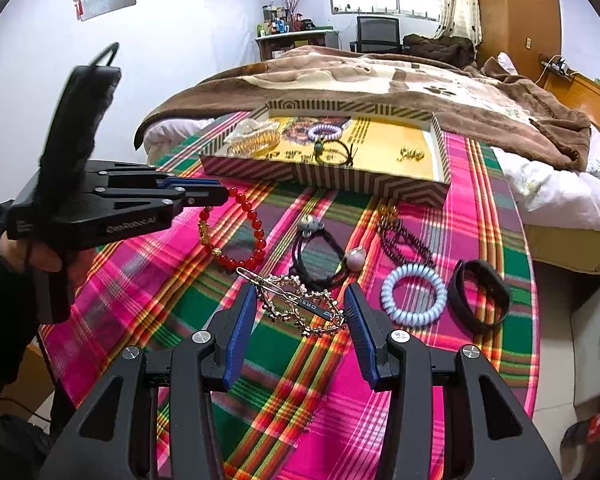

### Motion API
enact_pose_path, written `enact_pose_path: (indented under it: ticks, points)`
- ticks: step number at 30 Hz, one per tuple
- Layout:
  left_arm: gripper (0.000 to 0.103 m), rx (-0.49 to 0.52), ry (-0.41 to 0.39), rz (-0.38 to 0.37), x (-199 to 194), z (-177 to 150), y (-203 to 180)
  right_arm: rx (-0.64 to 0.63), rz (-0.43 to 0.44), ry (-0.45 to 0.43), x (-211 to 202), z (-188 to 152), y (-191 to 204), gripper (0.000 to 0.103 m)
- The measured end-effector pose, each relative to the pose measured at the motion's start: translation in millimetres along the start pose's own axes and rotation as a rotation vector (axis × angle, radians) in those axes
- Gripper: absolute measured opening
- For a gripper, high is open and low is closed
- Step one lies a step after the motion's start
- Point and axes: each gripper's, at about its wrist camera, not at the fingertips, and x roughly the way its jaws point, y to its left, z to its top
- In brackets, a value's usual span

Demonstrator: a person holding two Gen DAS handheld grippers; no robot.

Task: Organize jewelry
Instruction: 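Close the right gripper on the rhinestone hair clip while the left gripper grasps the red bead bracelet, then carry the hair clip and red bead bracelet into the yellow box and open both grippers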

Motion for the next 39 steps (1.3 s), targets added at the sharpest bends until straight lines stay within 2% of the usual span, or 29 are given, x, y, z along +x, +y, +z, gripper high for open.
enact_pose_path:
  ticks: [9,19,26,30,39]
  points:
    - [0.01,-0.011,-0.051,-0.017,-17,24,7,0.015,-0.027,-0.07,-10,31,-13,0.046]
    - [0.01,-0.027,-0.104,-0.043,-20,63,19,0.056,-0.069,-0.105,0,76,-46,0.046]
    - [0.01,-0.039,-0.118,-0.066,-1,92,27,0.088,-0.093,-0.088,26,104,-73,0.046]
    - [0.01,-0.058,-0.115,-0.109,15,111,32,0.105,-0.104,-0.06,46,112,-87,0.046]
    - [0.01,-0.05,-0.096,-0.152,66,154,31,0.107,-0.121,0.004,90,125,-106,0.046]
